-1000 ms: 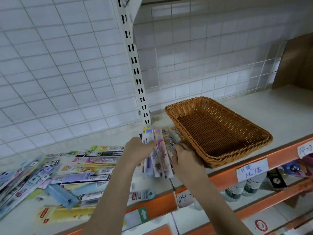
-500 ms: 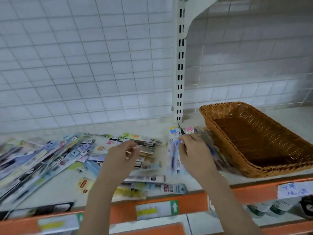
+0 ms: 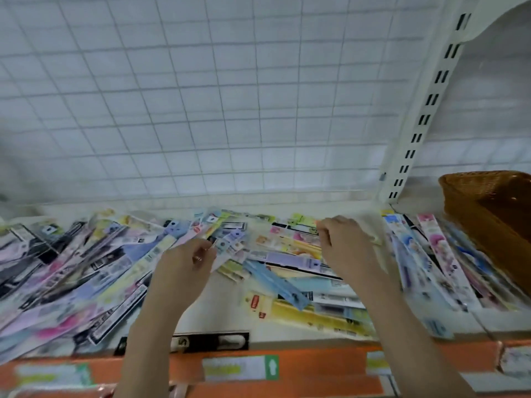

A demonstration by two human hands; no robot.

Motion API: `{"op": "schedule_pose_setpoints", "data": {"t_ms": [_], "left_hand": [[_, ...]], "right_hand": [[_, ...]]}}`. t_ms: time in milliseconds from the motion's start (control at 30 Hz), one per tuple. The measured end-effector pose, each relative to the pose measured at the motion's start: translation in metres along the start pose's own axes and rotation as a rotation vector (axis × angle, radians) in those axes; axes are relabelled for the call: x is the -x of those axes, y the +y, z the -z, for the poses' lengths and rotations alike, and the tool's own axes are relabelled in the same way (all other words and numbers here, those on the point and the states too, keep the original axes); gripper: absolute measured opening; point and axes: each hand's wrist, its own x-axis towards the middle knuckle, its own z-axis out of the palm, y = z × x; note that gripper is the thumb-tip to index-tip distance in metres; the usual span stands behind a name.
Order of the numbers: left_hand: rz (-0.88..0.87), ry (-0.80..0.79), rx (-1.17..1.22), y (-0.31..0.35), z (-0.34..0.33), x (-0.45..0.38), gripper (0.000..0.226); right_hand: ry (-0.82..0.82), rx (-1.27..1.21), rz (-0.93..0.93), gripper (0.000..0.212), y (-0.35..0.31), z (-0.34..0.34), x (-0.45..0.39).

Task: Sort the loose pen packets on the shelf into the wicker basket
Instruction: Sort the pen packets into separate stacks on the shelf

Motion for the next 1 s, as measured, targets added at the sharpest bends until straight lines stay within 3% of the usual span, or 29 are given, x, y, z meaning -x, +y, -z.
{"op": "schedule_pose_setpoints", "data": {"t_ms": [300, 567, 800, 1000], "left_hand": [[-0.038, -0.007, 0.045, -0.051, 0.034, -0.017, 0.009], [-0.068, 0.001, 0.047, -0.049, 0.018, -0.018, 0.014], [-0.074, 0.052, 0.000, -0.029, 0.008, -0.013, 0.011], [-0.071, 0.094, -0.027, -0.025, -0.011, 0.001, 0.011]], "right_hand": [[-0.149, 0.214, -0.275, 0.031, 0.001, -0.014, -0.031], [-0.104, 0.275, -0.174, 0.025, 0.004, -0.008, -0.032], [0.107, 0.122, -0.120, 0.021, 0.008, 0.007, -0.045], [-0.004, 0.020, -0.115, 0.025, 0.017, 0.006, -0.042]]}}
